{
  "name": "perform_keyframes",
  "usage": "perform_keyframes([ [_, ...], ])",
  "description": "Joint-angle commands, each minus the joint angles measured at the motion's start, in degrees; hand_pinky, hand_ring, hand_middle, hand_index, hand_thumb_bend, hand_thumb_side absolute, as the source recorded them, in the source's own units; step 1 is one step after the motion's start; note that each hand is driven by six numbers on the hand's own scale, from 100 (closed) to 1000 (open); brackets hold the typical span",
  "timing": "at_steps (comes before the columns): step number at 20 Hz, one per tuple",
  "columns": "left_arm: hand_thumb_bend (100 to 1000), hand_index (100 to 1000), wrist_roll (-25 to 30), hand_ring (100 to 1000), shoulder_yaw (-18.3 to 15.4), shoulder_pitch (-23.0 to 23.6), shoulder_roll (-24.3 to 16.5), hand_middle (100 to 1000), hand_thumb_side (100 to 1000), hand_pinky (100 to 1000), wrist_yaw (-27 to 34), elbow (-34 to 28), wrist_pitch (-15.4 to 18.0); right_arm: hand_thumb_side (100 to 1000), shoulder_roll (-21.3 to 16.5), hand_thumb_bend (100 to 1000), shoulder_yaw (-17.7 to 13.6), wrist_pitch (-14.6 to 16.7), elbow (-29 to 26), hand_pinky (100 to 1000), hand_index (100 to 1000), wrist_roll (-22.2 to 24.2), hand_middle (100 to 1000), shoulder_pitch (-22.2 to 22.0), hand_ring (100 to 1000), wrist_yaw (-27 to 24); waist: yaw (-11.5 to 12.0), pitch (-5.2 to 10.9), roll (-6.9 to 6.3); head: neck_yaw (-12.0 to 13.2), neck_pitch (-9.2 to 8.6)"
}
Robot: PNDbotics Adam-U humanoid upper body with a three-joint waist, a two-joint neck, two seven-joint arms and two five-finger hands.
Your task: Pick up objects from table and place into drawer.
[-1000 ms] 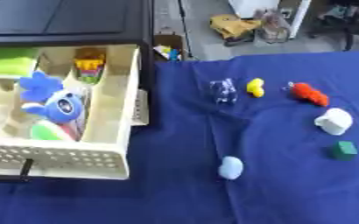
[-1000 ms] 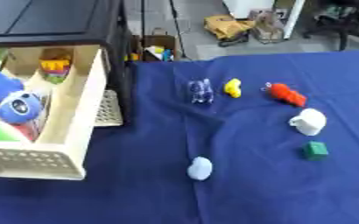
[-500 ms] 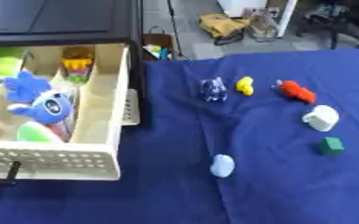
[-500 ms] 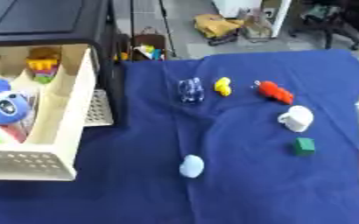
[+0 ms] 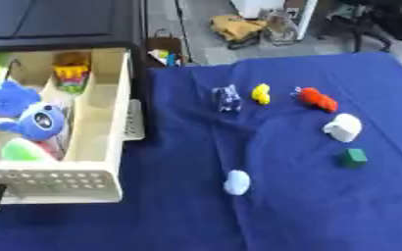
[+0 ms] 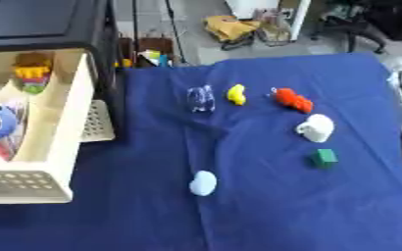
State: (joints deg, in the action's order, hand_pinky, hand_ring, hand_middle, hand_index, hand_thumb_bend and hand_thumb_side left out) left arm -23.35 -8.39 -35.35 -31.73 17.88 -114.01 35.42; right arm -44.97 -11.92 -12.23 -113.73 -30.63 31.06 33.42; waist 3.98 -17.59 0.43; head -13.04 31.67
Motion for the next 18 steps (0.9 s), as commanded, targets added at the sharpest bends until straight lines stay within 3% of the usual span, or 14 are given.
perform_keyframes([
  [1,191,699,0.5,491,0.0,-0.9,-1.6,557,995,387,0.3,-0.6,0.0,1000,-5.2,287,0.9,-3.8,-0.9,786,860,6.5,679,1.7,781,-0.7,0.2,1.53,0.00,0.1,0.33],
  [4,191,699,0.7,491,0.0,-0.8,-1.6,557,995,386,0.5,-0.6,-0.1,1000,-7.8,379,2.0,-6.7,-0.9,793,873,13.4,691,2.9,789,-0.2,0.3,1.72,0.04,0.2,0.54],
  [5,191,699,0.8,492,0.1,-0.8,-1.7,558,995,386,0.5,-0.6,-0.1,1000,-8.6,446,2.4,-7.5,-0.8,796,879,15.5,695,3.4,791,0.3,0.3,1.80,0.08,0.2,0.61],
  [8,191,700,1.0,492,0.2,-0.8,-1.8,558,995,387,0.7,-0.6,-0.3,1000,-11.0,496,3.5,-9.4,0.7,803,887,21.4,700,5.4,799,1.6,0.3,2.05,0.25,0.4,0.75],
  [18,189,701,1.6,493,0.5,-0.7,-2.1,560,994,387,1.1,-0.6,-0.7,1000,-15.4,653,9.3,-8.7,15.8,837,925,35.5,743,13.2,840,3.9,0.5,2.93,0.82,0.3,1.39],
])
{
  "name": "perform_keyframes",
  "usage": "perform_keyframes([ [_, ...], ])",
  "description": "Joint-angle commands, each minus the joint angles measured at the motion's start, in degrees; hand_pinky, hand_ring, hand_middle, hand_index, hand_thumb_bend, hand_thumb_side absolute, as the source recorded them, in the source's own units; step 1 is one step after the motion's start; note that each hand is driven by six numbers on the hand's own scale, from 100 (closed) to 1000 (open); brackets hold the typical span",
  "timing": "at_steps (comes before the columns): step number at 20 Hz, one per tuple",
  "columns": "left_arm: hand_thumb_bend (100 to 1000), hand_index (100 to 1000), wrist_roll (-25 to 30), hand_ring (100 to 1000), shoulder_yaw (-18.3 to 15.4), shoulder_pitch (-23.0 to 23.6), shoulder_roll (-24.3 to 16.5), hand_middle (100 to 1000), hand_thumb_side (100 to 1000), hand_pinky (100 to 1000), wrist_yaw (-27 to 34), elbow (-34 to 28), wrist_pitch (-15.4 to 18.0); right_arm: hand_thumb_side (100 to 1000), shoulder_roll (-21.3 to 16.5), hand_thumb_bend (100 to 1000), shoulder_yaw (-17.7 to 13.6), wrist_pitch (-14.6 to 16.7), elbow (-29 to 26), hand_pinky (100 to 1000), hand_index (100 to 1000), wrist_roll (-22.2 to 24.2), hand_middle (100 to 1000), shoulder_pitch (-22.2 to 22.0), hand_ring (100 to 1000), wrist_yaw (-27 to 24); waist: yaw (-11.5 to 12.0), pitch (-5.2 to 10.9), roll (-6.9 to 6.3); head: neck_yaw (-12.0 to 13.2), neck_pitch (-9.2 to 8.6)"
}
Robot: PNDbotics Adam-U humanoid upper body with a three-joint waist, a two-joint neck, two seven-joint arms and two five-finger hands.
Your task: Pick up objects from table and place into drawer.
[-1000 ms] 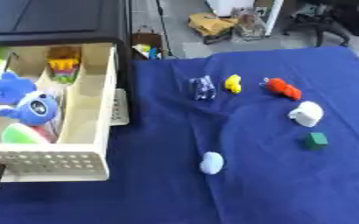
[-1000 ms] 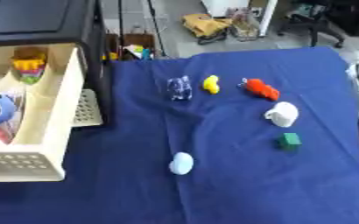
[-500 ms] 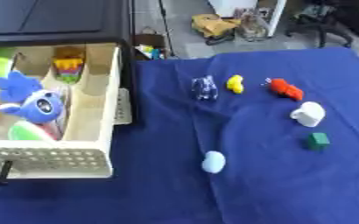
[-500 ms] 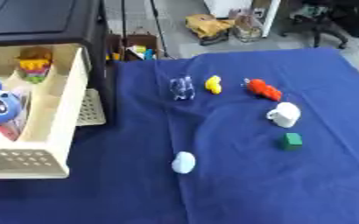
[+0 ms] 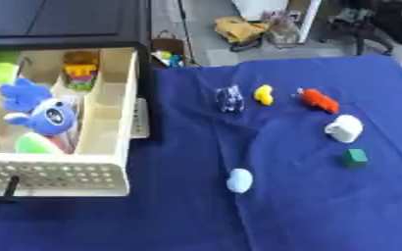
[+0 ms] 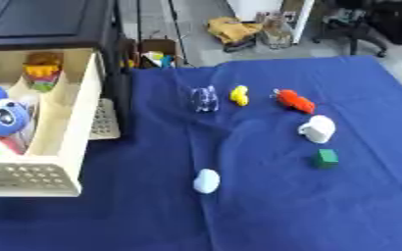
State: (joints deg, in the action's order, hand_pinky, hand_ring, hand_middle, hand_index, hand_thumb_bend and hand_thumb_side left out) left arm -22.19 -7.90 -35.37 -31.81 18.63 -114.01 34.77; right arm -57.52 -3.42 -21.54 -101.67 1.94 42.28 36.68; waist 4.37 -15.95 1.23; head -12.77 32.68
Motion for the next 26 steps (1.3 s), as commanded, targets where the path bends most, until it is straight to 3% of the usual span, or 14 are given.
perform_keyframes([
  [1,189,702,0.5,493,0.1,-0.7,-2.1,560,994,386,0.4,-0.6,-0.1,1000,-2.9,670,1.5,1.0,5.8,842,927,4.4,749,3.1,846,0.8,0.1,1.39,0.05,-0.1,0.48],
  [12,186,701,1.0,491,0.3,-0.5,-2.2,559,993,383,0.7,-0.6,-0.4,1000,2.8,740,5.8,6.1,27.4,873,956,16.4,793,15.1,886,7.9,0.3,1.89,-0.19,-0.6,1.04],
  [13,185,701,1.0,491,0.4,-0.5,-2.1,559,993,383,0.8,-0.6,-0.4,978,3.4,801,6.1,6.5,29.1,876,958,17.2,796,15.8,892,9.0,0.3,1.89,-0.23,-0.6,1.06],
  [14,185,701,1.0,491,0.4,-0.5,-2.1,560,993,383,0.8,-0.6,-0.4,1000,4.0,752,6.4,7.0,30.7,877,959,18.1,802,16.5,894,10.2,0.3,1.88,-0.28,-0.7,1.06],
  [21,181,701,1.1,490,0.4,-0.6,-1.9,560,994,381,0.8,-0.6,-0.5,1000,7.1,715,7.5,10.0,39.4,891,984,23.5,859,19.1,927,17.5,0.5,1.49,-0.42,-0.8,0.51],
  [26,180,701,1.0,490,0.4,-0.7,-1.8,561,994,380,0.7,-0.6,-0.5,988,8.2,713,7.3,11.0,43.0,896,992,26.3,877,19.2,944,19.7,0.7,1.22,-0.51,-0.8,-0.02],
])
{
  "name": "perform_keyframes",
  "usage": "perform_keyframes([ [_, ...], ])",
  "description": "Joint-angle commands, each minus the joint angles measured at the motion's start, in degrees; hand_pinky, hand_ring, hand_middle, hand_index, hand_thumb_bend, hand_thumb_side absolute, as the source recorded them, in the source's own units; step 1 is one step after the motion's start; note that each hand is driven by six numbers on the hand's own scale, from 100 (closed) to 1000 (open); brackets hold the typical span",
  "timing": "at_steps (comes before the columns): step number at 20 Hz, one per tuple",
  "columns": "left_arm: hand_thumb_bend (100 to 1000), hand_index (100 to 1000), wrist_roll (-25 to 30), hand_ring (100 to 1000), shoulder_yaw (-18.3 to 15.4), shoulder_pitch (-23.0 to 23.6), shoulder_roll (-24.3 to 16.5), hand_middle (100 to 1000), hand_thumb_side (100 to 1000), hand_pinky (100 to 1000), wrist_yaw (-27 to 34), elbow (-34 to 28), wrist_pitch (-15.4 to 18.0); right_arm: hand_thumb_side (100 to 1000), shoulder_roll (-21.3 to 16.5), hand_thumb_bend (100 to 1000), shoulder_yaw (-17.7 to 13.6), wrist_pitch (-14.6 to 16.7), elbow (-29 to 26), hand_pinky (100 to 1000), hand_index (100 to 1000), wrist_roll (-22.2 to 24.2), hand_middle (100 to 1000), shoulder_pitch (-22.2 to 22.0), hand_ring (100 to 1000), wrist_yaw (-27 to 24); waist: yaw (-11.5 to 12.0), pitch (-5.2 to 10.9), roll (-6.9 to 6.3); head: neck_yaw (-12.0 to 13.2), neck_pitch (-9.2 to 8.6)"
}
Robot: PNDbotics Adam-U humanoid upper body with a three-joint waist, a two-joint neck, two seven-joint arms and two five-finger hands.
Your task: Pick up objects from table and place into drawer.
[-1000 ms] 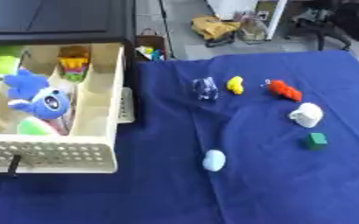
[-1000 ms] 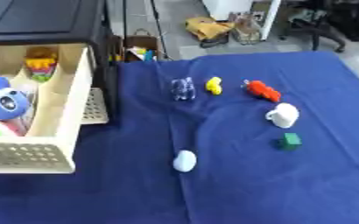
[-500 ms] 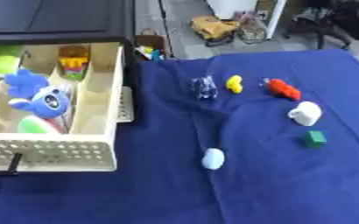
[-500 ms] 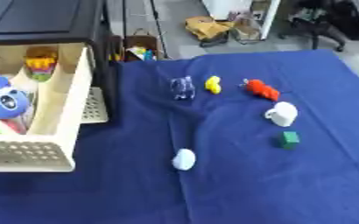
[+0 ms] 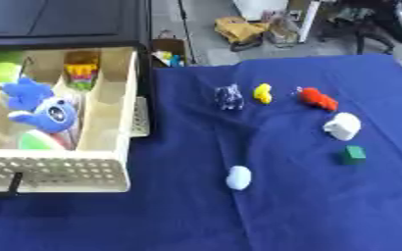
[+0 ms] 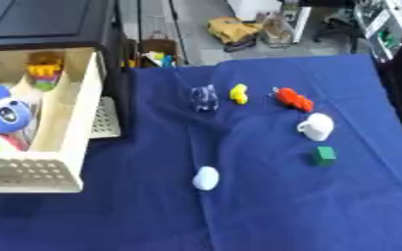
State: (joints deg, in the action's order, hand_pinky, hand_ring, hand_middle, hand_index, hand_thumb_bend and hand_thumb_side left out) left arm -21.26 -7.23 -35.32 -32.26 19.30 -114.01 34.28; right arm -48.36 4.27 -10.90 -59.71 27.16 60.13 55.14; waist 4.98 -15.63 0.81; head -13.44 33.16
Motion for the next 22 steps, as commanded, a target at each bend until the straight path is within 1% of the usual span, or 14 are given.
perform_keyframes([
  [1,180,701,0.1,490,-0.3,-0.7,-1.3,561,994,380,0.1,-0.6,0.0,985,-0.7,713,-0.5,0.3,1.7,897,992,1.5,878,1.4,945,1.4,0.1,0.86,-0.10,-0.1,-0.57],
  [2,179,701,0.1,490,-0.3,-0.8,-1.3,561,993,380,0.1,-0.6,0.0,964,-0.5,726,-0.5,0.3,2.3,897,991,1.7,878,1.4,946,1.6,0.1,0.83,-0.12,-0.2,-0.64],
  [4,178,701,0.1,490,-0.2,-0.8,-1.2,561,994,380,0.0,-0.6,-0.1,963,0.1,703,-0.3,0.2,3.4,899,990,2.0,887,1.5,951,2.0,0.2,0.80,-0.14,-0.2,-0.73],
  [8,178,701,0.1,490,-0.2,-1.0,-1.1,561,994,380,0.1,-0.6,-0.1,942,1.7,691,0.6,0.4,6.2,900,989,3.2,895,1.6,956,3.6,0.5,0.75,-0.26,-0.5,-0.98],
  [9,178,701,0.1,490,-0.2,-1.0,-1.1,561,994,380,0.1,-0.6,-0.1,891,2.0,718,0.7,0.4,6.6,901,989,3.4,893,1.5,956,3.9,0.6,0.73,-0.30,-0.5,-1.04],
  [10,178,701,0.1,490,-0.2,-1.0,-1.0,561,994,380,0.1,-0.6,-0.1,932,2.3,695,0.6,0.4,7.0,901,989,3.5,894,1.5,957,4.1,0.6,0.70,-0.34,-0.5,-1.07],
  [17,177,702,0.1,490,-0.2,-1.2,-0.9,562,994,379,0.1,-0.6,-0.1,918,2.3,705,0.1,-1.0,8.6,904,979,4.0,894,0.4,961,5.3,0.7,0.37,-0.32,-0.4,-1.31],
  [22,178,702,0.1,490,-0.3,-1.3,-0.9,562,994,380,0.1,-0.6,0.0,901,1.9,701,-0.2,-2.8,9.4,897,951,3.9,854,-1.0,950,6.0,0.7,0.29,-0.39,-0.3,-1.49],
])
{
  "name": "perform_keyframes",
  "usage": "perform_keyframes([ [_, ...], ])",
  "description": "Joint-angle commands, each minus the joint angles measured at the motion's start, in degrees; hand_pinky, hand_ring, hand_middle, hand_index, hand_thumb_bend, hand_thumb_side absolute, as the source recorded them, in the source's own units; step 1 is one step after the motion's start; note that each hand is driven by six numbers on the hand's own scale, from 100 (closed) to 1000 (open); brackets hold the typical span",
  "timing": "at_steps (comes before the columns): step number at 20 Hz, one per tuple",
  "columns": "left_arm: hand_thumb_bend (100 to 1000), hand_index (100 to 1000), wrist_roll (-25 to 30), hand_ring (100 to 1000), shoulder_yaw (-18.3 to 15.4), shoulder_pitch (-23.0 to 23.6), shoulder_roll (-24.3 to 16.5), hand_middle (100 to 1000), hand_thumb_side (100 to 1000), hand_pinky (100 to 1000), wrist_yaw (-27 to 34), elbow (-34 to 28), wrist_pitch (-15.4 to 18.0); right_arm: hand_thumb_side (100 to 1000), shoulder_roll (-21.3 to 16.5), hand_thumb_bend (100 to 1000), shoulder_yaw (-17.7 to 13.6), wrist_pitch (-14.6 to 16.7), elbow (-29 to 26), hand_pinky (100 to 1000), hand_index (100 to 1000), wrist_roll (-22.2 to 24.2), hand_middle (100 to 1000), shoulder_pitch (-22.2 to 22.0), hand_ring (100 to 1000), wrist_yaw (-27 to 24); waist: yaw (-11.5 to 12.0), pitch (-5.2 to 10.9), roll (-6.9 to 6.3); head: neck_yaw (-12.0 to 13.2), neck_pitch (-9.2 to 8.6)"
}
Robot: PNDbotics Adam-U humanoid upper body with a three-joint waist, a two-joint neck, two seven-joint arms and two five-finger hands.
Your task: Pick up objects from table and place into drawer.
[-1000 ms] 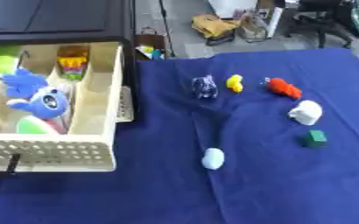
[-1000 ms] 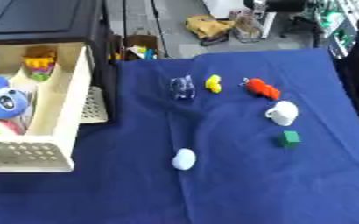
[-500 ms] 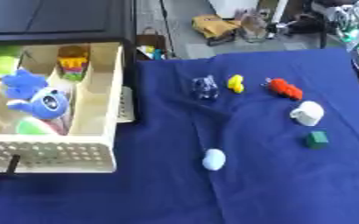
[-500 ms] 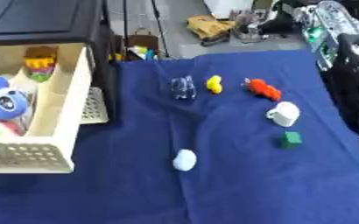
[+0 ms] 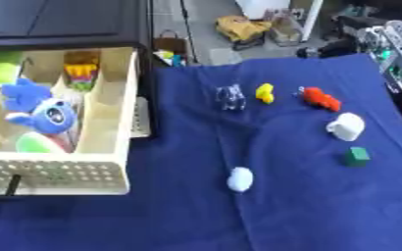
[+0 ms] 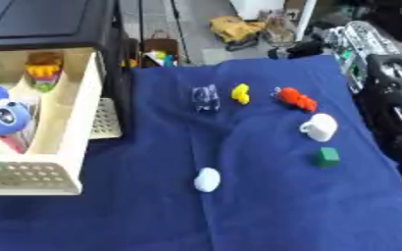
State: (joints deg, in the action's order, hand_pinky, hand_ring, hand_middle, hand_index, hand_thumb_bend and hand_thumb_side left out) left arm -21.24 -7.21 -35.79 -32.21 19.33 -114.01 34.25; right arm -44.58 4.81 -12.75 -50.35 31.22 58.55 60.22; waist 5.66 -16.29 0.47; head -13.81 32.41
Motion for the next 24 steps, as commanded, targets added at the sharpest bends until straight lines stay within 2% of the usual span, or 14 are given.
perform_keyframes([
  [1,178,702,0.0,490,-0.3,-0.8,-1.0,562,994,380,0.0,-0.6,0.0,896,-1.9,699,-0.8,-1.3,0.2,897,950,-0.1,853,0.3,950,1.0,0.1,0.94,-0.07,0.1,-0.75],
  [3,178,703,0.0,490,-0.3,-0.8,-1.0,562,994,379,0.0,-0.6,0.0,871,-1.8,686,-0.8,-1.6,0.5,900,957,0.0,859,-0.1,952,1.0,0.0,0.90,-0.09,0.1,-0.78],
  [6,178,703,0.0,490,-0.3,-0.8,-0.8,562,994,379,0.0,-0.6,0.0,695,-1.6,659,-1.2,-1.2,0.6,905,977,0.7,855,-0.8,953,-0.6,-0.1,0.80,-0.12,0.2,-0.91],
  [8,177,703,-0.1,490,-0.4,-0.8,-0.8,562,994,378,0.0,-0.6,0.0,531,-1.5,588,-1.7,-1.5,1.0,902,985,1.6,843,-1.2,951,-2.3,-0.1,0.75,-0.17,0.2,-1.08],
  [10,178,703,-0.1,490,-0.4,-0.8,-0.7,563,994,378,-0.1,-0.6,0.0,446,-1.3,601,-2.4,-2.4,1.4,898,989,1.9,831,-1.6,944,-3.8,0.0,0.72,-0.31,0.2,-1.27],
  [13,176,704,-0.2,489,-0.4,-0.8,-0.6,563,994,377,-0.1,-0.6,0.0,394,-0.9,587,-3.3,-3.8,1.7,891,985,0.9,819,-2.1,936,-6.0,0.2,0.60,-0.48,0.1,-1.47],
  [17,174,704,-0.2,489,-0.4,-0.9,-0.5,563,994,376,-0.1,-0.6,0.0,354,-0.6,518,-3.3,-4.6,1.7,892,983,-1.2,816,-2.6,930,-7.5,0.3,0.41,-0.67,0.0,-1.61],
  [19,170,705,-0.2,488,-0.4,-0.9,-0.4,563,994,375,-0.1,-0.6,-0.1,359,-0.6,545,-3.3,-4.7,1.7,887,974,-2.0,806,-2.8,925,-8.2,0.3,0.32,-0.73,0.0,-1.64],
  [24,171,706,-0.3,488,-0.4,-0.9,-0.4,564,994,375,-0.2,-0.6,-0.3,357,-0.4,525,-3.1,-5.0,1.7,883,959,-3.6,797,-3.0,920,-9.0,0.3,0.19,-0.76,0.0,-1.80],
])
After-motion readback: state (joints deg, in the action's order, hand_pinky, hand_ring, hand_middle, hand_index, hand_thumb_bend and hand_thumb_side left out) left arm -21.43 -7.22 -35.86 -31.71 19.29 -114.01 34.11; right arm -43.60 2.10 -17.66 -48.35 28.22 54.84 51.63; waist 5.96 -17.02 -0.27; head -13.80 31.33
